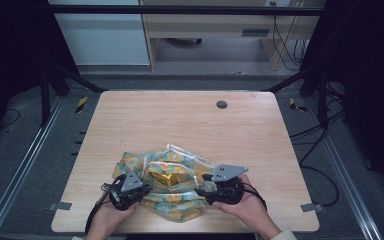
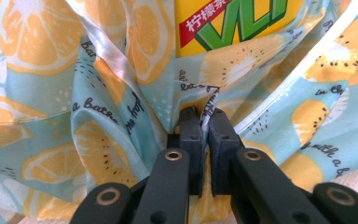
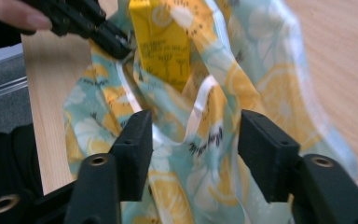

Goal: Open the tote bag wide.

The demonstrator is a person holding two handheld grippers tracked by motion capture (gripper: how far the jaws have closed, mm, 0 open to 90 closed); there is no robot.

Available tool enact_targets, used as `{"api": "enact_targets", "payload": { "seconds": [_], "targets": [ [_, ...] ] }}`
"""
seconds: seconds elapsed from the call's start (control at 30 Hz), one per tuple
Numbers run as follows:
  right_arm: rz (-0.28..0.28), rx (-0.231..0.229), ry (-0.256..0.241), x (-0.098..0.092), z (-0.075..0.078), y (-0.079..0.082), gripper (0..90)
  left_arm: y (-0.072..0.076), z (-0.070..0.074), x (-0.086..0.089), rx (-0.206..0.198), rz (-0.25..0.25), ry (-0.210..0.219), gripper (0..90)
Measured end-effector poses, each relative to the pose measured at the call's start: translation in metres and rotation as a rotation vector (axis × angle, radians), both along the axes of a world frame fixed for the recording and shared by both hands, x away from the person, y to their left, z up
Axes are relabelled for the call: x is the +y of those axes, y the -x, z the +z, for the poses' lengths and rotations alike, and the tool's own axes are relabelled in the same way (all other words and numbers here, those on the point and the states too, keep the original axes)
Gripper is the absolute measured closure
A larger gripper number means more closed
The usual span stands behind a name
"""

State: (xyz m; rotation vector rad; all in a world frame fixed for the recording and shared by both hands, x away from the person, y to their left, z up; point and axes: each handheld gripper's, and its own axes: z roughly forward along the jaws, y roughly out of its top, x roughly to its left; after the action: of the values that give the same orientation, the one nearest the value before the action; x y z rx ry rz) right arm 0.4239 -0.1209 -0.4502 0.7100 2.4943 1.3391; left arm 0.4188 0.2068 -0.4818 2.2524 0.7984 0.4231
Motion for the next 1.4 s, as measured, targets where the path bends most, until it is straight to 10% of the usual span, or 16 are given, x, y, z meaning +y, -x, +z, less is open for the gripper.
{"api": "enact_targets", "payload": {
  "seconds": [0.53,0.7,0.9,1.1,1.4],
  "targets": [
    [0.023,-0.027,0.009,0.030,0.026,-0.032,36.4,0.002,0.002,0.001,-0.007,-0.005,0.004,87.6],
    [0.036,-0.016,0.038,0.038,0.021,-0.041,66.8,0.003,0.003,0.001,-0.008,-0.006,0.010,87.7],
    [0.074,-0.046,-0.003,0.035,0.027,-0.030,89.5,0.002,0.003,0.001,-0.010,-0.001,0.008,87.6],
    [0.161,-0.044,-0.060,0.028,0.034,-0.009,90.0,0.002,0.003,0.003,-0.016,0.020,0.012,87.5],
    [0.222,0.003,-0.022,0.014,0.012,0.013,90.0,0.002,0.004,0.006,-0.033,0.056,0.011,87.1]
  ]
}}
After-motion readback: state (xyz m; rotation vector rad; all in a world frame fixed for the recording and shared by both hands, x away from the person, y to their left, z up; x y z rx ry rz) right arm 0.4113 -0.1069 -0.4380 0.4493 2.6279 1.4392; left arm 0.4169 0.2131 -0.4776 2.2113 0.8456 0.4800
